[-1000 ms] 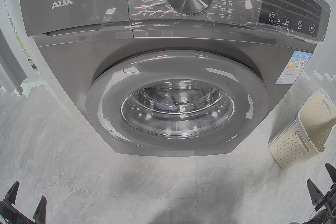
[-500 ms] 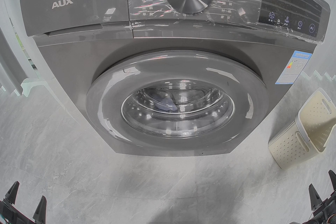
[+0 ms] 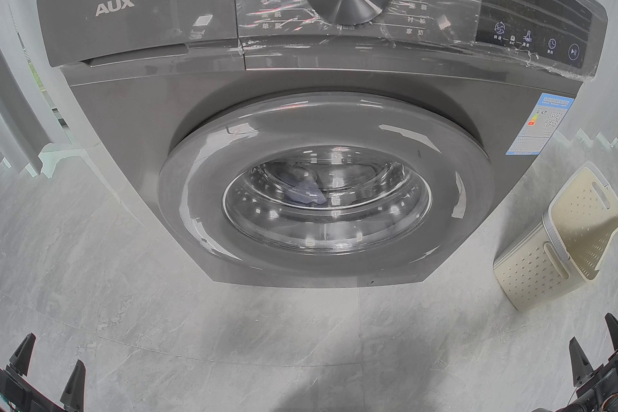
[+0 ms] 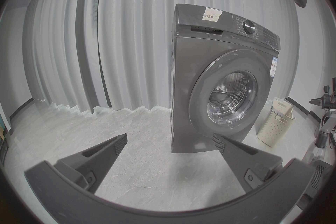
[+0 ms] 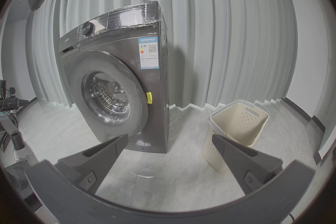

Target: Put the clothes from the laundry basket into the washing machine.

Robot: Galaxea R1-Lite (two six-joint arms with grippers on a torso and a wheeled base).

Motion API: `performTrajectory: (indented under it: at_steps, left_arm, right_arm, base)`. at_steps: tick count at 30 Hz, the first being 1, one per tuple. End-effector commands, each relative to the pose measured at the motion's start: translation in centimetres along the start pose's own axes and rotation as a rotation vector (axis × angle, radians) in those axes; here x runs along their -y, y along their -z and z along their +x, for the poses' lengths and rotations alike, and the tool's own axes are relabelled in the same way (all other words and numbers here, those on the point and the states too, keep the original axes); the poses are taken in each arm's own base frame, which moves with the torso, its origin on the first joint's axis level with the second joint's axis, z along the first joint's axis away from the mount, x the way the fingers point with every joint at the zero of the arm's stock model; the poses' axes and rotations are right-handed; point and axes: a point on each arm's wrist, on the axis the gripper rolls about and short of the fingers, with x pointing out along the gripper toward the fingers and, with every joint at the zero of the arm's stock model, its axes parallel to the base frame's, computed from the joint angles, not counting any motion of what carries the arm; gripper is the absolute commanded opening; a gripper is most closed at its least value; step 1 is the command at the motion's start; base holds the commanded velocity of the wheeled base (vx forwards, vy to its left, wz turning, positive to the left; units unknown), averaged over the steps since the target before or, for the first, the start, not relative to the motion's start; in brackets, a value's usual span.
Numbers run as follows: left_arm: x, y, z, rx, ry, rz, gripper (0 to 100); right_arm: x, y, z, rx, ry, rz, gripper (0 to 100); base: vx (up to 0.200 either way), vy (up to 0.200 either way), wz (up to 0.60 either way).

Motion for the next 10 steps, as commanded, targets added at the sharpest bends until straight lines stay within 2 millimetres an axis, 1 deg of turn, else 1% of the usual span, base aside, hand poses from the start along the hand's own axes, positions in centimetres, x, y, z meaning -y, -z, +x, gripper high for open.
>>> performTrajectory:
  at_steps: [1, 10]
  left_arm:
    - [0.00, 0.44, 0.01, -0.002, 0.000, 0.001, 100]
    - [0.00, 0.44, 0.01, -0.002, 0.000, -0.005, 100]
  right_arm:
    - [0.00, 0.40, 0.03, -0.001, 0.000, 0.000, 100]
    - [0.01, 0.41, 0.04, 0.001, -0.001, 0.000, 100]
  base:
    - [0.000, 0.000, 0.00]
    - [0.000, 0.000, 0.00]
